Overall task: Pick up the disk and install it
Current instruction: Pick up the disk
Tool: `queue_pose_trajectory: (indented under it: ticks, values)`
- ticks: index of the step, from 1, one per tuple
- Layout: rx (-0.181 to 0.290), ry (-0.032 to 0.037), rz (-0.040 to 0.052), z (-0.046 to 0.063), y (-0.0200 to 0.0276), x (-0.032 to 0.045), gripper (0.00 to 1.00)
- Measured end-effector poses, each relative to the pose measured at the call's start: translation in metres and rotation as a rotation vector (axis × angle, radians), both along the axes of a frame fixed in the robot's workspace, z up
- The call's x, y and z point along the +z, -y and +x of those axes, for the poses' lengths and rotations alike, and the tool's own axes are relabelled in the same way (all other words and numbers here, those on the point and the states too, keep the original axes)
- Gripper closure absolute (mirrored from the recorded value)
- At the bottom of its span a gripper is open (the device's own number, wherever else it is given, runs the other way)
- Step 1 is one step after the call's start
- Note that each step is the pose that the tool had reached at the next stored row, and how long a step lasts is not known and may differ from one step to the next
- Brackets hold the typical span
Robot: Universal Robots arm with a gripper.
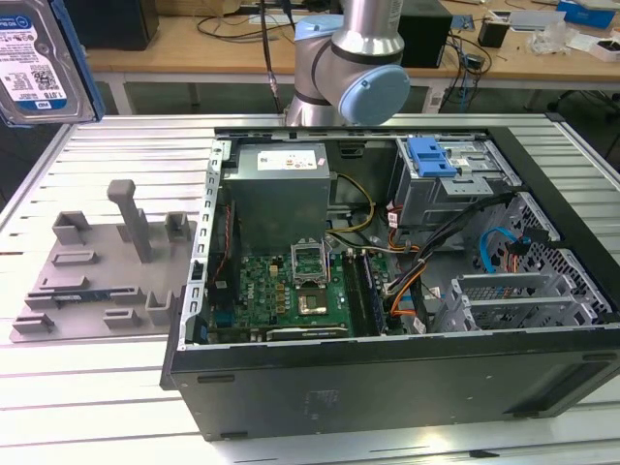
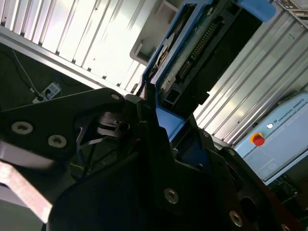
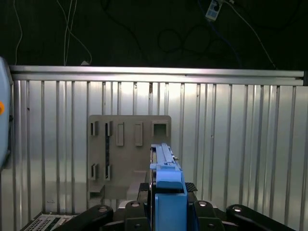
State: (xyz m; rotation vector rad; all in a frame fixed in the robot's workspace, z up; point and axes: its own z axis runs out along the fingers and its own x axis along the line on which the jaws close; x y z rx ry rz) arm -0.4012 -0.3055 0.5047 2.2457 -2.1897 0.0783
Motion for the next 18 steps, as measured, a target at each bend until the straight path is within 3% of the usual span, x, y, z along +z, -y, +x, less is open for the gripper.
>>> queue_pose_trajectory:
  ticks: [9,18]
  values:
    - [0.0,-0.0001,0.0002,0.001,0.0021,0.0002,0.63]
    - [0.0,-0.0006,0.0012,0.03,0.0221,0.0022,0.63]
